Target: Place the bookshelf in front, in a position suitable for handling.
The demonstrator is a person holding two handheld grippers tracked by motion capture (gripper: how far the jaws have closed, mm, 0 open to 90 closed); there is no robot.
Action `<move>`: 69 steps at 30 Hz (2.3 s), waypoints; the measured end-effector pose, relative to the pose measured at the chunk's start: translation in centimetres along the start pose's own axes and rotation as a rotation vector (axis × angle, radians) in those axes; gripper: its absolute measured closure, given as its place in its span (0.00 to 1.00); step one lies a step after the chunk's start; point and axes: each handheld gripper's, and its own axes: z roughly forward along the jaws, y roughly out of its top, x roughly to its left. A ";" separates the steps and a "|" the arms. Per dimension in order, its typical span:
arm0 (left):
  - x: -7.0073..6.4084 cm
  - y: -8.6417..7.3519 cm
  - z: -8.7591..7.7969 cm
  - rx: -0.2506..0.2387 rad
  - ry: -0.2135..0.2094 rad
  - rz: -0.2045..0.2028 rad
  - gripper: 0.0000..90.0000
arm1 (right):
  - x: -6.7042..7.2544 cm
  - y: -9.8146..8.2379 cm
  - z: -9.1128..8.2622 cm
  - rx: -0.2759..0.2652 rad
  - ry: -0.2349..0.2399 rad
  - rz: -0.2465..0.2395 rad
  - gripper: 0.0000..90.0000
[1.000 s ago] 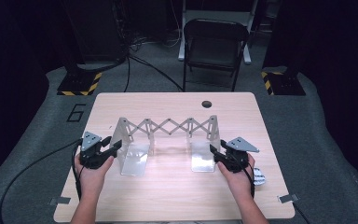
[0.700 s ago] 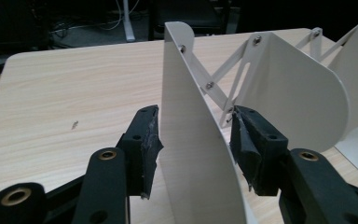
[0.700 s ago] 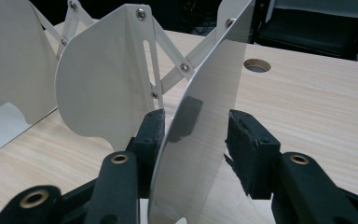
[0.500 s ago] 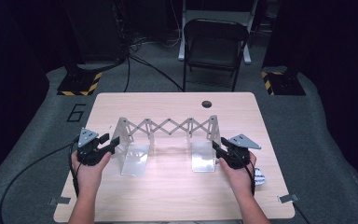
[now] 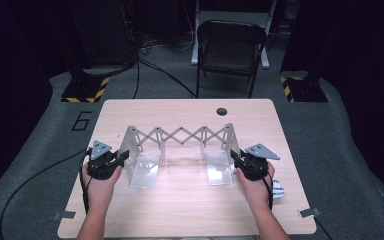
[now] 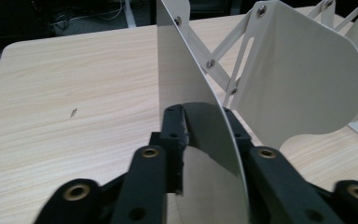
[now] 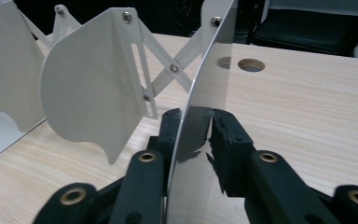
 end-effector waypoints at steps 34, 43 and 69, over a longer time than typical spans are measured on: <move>-0.5 -1.2 -2.3 -0.011 0.025 -0.040 0.81 | 5.8 -2.0 -3.3 -0.045 0.118 -0.033 0.59; -0.3 -0.9 -2.0 -0.020 -0.005 -0.059 0.71 | 4.5 -0.6 -6.2 -0.114 0.163 0.000 0.61; 0.7 -0.1 -0.7 -0.011 -0.042 -0.083 0.68 | -7.1 -5.8 -4.9 0.208 -0.067 0.082 0.54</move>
